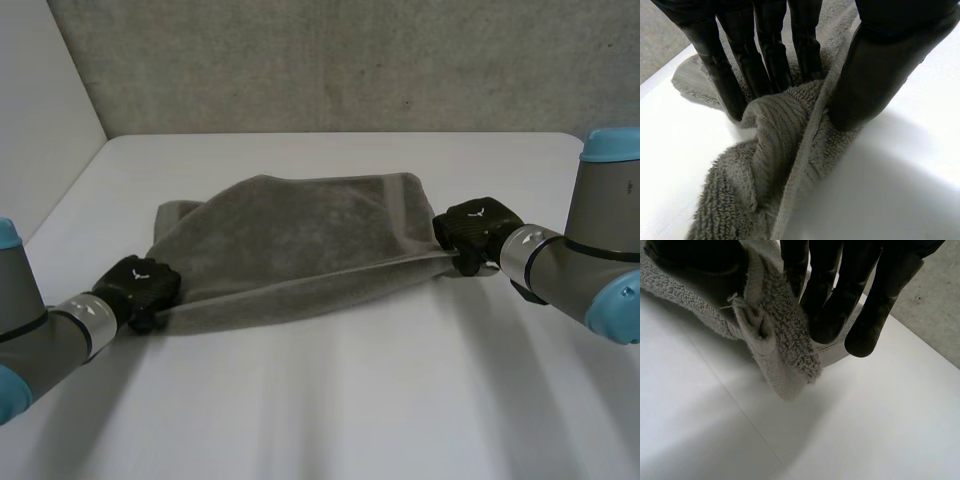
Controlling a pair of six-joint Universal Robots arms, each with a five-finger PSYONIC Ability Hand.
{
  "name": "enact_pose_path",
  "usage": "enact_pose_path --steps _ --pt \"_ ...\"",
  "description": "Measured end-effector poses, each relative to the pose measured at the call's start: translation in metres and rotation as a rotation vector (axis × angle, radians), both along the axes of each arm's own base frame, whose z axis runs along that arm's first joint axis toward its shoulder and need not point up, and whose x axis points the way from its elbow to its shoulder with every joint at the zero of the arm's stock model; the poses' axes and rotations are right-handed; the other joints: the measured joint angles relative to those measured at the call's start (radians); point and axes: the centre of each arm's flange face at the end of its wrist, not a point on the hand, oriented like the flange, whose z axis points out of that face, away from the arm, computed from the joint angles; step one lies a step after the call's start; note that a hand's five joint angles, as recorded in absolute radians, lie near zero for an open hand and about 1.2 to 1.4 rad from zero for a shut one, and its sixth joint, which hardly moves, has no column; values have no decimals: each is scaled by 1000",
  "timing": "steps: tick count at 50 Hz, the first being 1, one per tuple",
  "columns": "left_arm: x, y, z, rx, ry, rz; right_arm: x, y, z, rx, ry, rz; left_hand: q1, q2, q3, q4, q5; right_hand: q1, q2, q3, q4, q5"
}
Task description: Fold the towel.
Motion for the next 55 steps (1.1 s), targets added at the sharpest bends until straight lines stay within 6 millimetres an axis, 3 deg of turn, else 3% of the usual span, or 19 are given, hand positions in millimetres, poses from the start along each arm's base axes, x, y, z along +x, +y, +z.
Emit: enact_pose_path --steps 4,6,13,17,21,22,25,29,33,38,41,44,50,55 --pt "0 1 -1 6 0 0 0 0 -1 2 1 0 112 131 112 114 114 0 0 0 0 0" --pt "0 1 -2 7 1 0 0 0 -1 3 1 1 255 299 293 294 245 0 0 0 0 0" --pt "1 -2 4 -16 2 3 0 1 5 -7 -2 1 258 307 311 340 245 0 0 0 0 0" --pt "1 -6 25 -87 7 6 1 3 25 -53 -14 3 266 307 311 344 245 0 0 0 0 0" --pt "0 -8 65 -215 29 9 -1 11 68 -134 -40 9 266 307 311 348 245 0 0 0 0 0" --pt "-1 -7 85 -276 45 12 -2 17 88 -172 -53 11 266 307 311 349 245 0 0 0 0 0" --pt "-2 -3 117 -370 84 16 -6 28 120 -230 -73 16 266 307 311 349 245 0 0 0 0 0" --pt "-3 10 180 -533 197 24 -12 52 172 -328 -111 37 266 307 312 349 245 0 0 0 0 0" --pt "-3 25 224 -638 295 24 -14 69 206 -408 -141 61 266 307 327 349 245 0 0 0 0 0" --pt "-2 35 251 -695 357 21 -16 79 228 -467 -161 78 266 307 332 349 245 0 0 0 0 0" --pt "-2 35 251 -690 366 21 -16 77 230 -473 -161 81 266 307 333 349 245 0 0 0 0 0" --pt "-3 27 239 -646 361 27 -12 67 219 -440 -148 82 266 307 333 349 245 0 0 0 0 0" --pt "-4 -9 183 -471 332 56 -1 33 175 -328 -109 84 266 307 334 350 245 0 0 0 0 0" --pt "-7 -42 150 -392 320 68 12 1 147 -296 -88 82 266 307 335 354 245 0 0 0 0 0"
